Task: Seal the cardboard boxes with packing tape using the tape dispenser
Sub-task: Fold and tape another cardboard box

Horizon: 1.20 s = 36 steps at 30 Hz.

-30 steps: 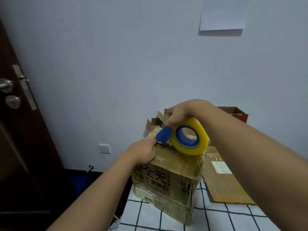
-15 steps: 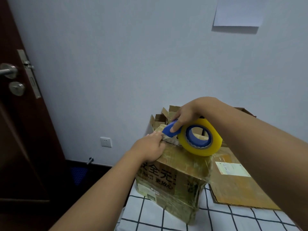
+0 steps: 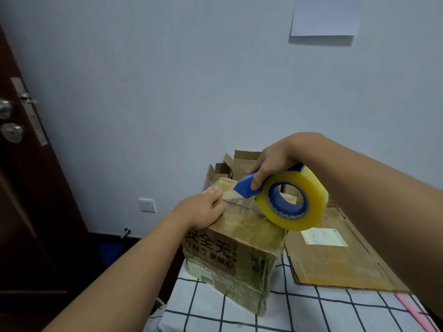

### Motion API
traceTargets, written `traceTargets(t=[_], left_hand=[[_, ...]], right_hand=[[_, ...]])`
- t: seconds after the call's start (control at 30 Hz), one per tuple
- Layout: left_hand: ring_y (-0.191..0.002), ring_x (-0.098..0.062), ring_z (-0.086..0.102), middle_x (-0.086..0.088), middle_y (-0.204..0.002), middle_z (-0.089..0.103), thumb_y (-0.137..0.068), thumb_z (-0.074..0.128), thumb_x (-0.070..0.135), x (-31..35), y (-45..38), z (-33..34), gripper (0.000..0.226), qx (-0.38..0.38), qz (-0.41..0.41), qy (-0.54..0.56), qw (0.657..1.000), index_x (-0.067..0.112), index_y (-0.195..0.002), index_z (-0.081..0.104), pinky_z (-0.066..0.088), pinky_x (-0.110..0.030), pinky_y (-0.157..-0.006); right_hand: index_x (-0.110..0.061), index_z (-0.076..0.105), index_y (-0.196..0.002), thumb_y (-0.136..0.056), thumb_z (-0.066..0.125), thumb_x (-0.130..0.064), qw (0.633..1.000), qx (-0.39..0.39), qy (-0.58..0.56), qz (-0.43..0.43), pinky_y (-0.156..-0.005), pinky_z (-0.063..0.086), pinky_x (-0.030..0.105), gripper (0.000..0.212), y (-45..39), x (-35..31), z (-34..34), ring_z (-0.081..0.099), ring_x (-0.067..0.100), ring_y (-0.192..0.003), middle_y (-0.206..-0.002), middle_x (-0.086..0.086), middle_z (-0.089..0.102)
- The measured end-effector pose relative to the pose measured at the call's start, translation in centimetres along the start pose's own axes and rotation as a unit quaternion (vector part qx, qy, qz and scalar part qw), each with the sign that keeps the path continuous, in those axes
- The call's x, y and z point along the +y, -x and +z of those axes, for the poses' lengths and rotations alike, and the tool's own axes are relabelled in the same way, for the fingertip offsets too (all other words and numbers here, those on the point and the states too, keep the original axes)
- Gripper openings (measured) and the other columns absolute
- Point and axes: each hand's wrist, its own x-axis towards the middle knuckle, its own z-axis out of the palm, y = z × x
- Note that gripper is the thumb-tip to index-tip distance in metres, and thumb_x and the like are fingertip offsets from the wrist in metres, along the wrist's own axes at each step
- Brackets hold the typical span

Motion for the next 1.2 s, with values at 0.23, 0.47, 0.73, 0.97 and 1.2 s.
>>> traceTargets(t=[0.23, 0.47, 0.73, 0.97, 1.2], left_hand=[[-0.151, -0.013, 0.003, 0.004, -0.165, 0.000, -0.098, 0.022, 0.054, 1.0, -0.4, -0.3, 0.067, -0.055, 0.011, -0.054, 0.997, 0.029, -0.157, 0.003, 0.000, -0.043, -0.120], [-0.152, -0.022, 0.000, -0.008, -0.165, -0.002, -0.100, 0.021, 0.047, 3.6, -0.5, -0.2, 0.065, -0.051, -0.008, -0.095, 0.994, 0.018, -0.157, 0.013, 0.002, -0.043, -0.122], [-0.152, -0.021, 0.005, -0.010, -0.165, 0.005, -0.099, 0.027, 0.047, 4.5, -0.2, 0.8, 0.070, -0.041, -0.003, -0.022, 0.999, 0.013, -0.157, 0.008, 0.009, -0.036, -0.121], [-0.151, -0.018, 0.005, -0.005, -0.165, 0.003, -0.097, 0.023, 0.058, 4.3, 0.0, 0.7, 0.074, -0.050, -0.019, -0.040, 0.998, 0.018, -0.158, 0.008, 0.007, -0.034, -0.119], [-0.150, -0.024, 0.015, -0.008, -0.164, 0.015, -0.096, 0.028, 0.056, 4.6, 0.0, 0.6, 0.060, -0.034, 0.006, -0.010, 0.999, 0.031, -0.150, 0.026, 0.018, -0.041, -0.118]], right_hand=[[-0.041, 0.059, -0.133, -0.084, 0.066, -0.062, 0.999, 0.023, -0.024, -0.017, -0.100, 0.050, 0.042, 0.054, 1.7, 1.6, 1.8, 0.061, 0.024, -0.109, -0.127, -0.002, 0.059], [-0.031, 0.063, -0.131, -0.080, 0.072, -0.060, 0.997, 0.045, -0.066, -0.012, -0.099, 0.052, 0.043, 0.059, 1.4, 1.6, 2.2, 0.063, 0.025, -0.107, -0.128, 0.000, 0.061], [-0.038, 0.059, -0.133, -0.088, 0.064, -0.056, 0.993, 0.074, -0.069, -0.066, -0.087, 0.045, 0.033, 0.049, 2.6, 2.5, 2.8, 0.056, 0.019, -0.105, -0.129, -0.005, 0.056], [-0.047, 0.053, -0.135, -0.082, 0.068, -0.062, 0.996, 0.054, -0.064, -0.034, -0.095, 0.047, 0.035, 0.057, 4.8, 4.9, 4.5, 0.055, 0.020, -0.111, -0.132, -0.007, 0.052], [-0.052, 0.045, -0.130, -0.081, 0.067, -0.064, 0.989, 0.095, -0.108, -0.019, -0.091, 0.050, 0.038, 0.055, 6.0, 7.3, 7.8, 0.058, 0.020, -0.102, -0.127, -0.003, 0.051]])
